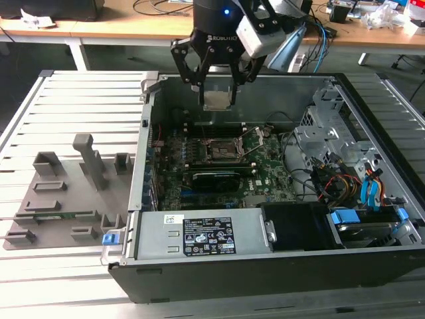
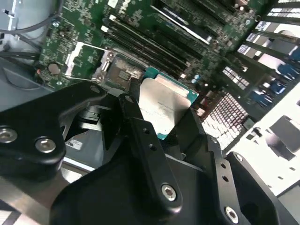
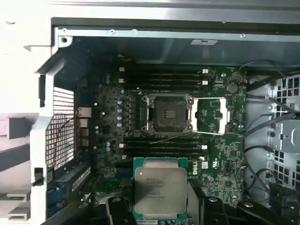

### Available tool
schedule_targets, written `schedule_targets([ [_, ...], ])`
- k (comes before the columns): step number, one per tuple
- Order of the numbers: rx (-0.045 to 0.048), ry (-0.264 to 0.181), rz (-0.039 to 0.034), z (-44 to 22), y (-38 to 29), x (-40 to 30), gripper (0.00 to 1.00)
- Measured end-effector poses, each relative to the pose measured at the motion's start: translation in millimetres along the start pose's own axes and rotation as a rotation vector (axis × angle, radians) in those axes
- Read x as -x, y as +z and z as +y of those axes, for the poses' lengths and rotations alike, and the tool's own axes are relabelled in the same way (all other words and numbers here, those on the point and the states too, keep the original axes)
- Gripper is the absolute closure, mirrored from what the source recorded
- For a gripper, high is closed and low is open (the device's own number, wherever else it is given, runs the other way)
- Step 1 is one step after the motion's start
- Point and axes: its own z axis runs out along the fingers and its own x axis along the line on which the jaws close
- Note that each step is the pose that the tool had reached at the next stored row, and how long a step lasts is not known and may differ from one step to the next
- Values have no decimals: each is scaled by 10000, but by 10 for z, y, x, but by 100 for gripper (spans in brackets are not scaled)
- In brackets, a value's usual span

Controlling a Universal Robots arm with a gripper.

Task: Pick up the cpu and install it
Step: 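Pick up the cpu and move it towards the insertion slot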

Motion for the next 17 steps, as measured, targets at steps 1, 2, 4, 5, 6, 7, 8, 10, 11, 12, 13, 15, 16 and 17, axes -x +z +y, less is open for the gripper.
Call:
schedule_targets([
  [1, -3, 1, 17, 34, 19, 182, 45],
  [2, -8, -3, 34, 72, 37, 373, 45],
  [4, -9, -1, 41, 88, 47, 452, 45],
  [5, -8, -2, 43, 92, 51, 469, 45],
  [6, -8, -2, 45, 99, 62, 499, 45],
  [7, -7, -1, 47, 103, 75, 523, 45],
  [8, -8, -1, 51, 108, 91, 560, 45],
  [10, -8, -1, 65, 118, 135, 627, 45],
  [11, -9, -1, 68, 122, 156, 647, 45],
  [12, -9, -1, 72, 125, 173, 670, 45],
  [13, -9, -2, 75, 128, 183, 691, 45],
  [15, -8, -2, 81, 132, 197, 727, 45],
  [16, -8, -1, 83, 135, 208, 752, 45],
  [17, -8, -1, 84, 137, 217, 773, 45],
])
